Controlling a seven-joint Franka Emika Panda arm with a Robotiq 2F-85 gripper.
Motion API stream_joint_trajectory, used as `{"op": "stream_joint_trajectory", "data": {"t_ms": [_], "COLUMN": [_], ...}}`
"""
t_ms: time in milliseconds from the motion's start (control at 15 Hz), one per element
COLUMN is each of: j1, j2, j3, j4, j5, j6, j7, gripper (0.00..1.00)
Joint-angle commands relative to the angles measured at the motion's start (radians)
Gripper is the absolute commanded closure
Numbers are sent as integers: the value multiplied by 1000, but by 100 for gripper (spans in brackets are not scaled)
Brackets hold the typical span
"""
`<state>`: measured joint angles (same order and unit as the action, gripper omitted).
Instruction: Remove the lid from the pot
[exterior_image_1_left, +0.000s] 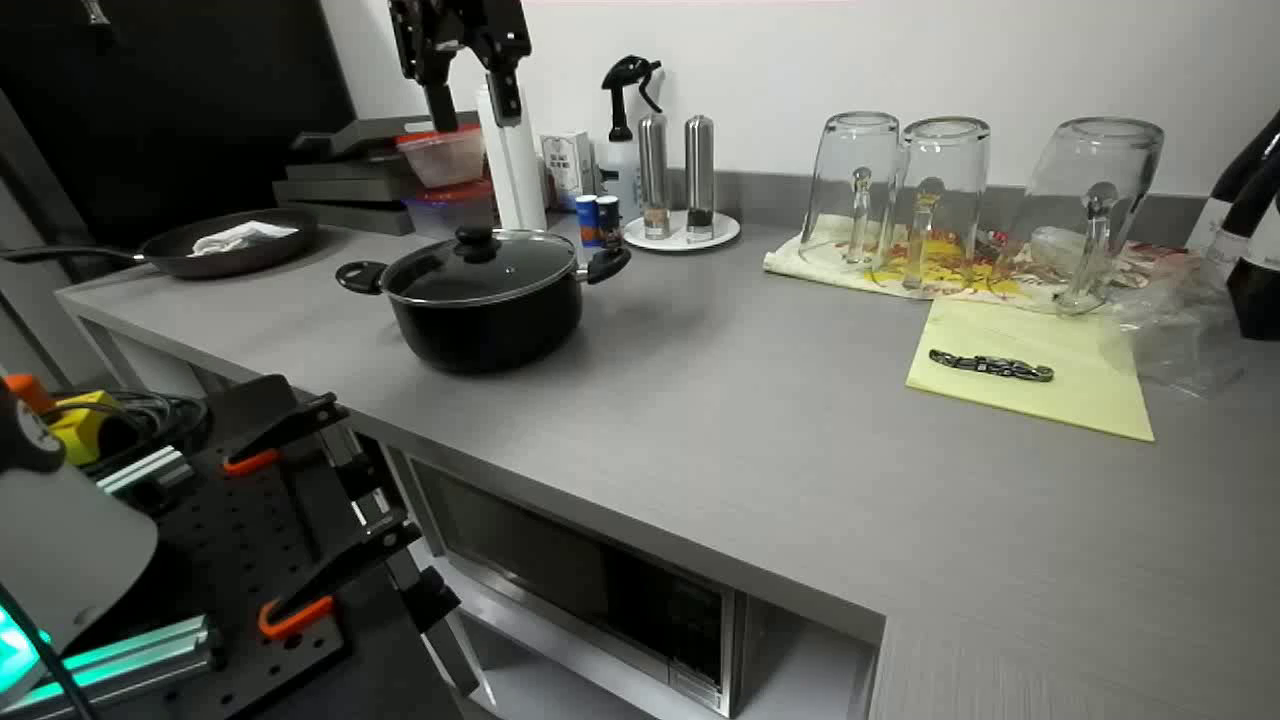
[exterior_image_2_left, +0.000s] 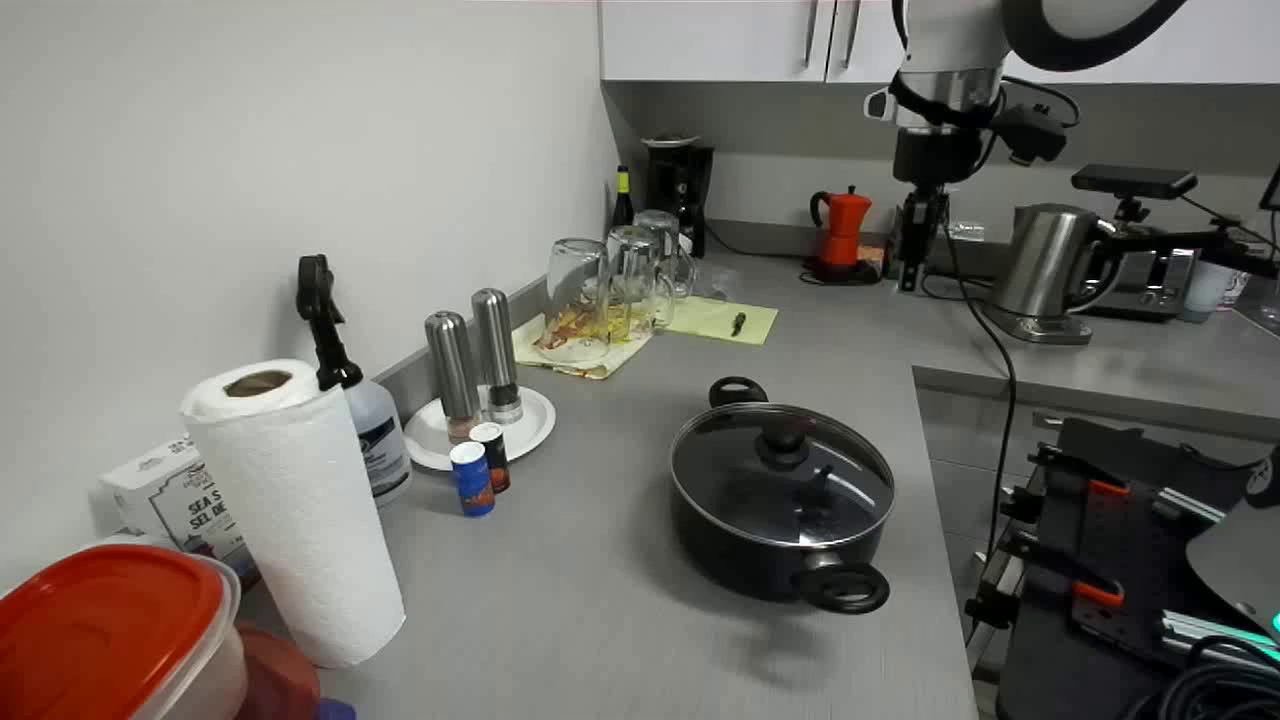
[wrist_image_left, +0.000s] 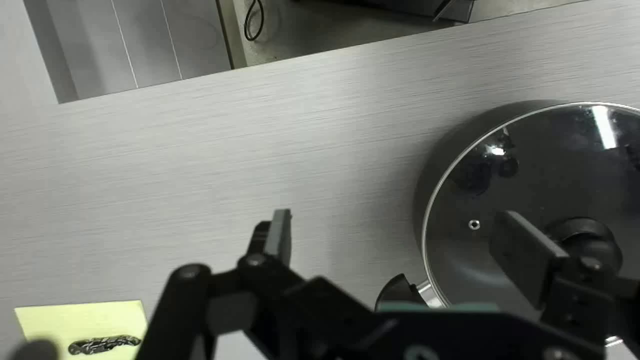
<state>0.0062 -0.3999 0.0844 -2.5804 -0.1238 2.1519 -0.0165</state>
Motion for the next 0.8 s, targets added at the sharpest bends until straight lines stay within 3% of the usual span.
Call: {"op": "stream_joint_trajectory", "data": {"t_ms": [0,733], "j1": [12,19], "j2": [0,41], "j3": [-11,-14], "j4": [1,22], "j5": [-5,1], "j6": [-2,21], "j7": [4,-9], "gripper": [0,0]}}
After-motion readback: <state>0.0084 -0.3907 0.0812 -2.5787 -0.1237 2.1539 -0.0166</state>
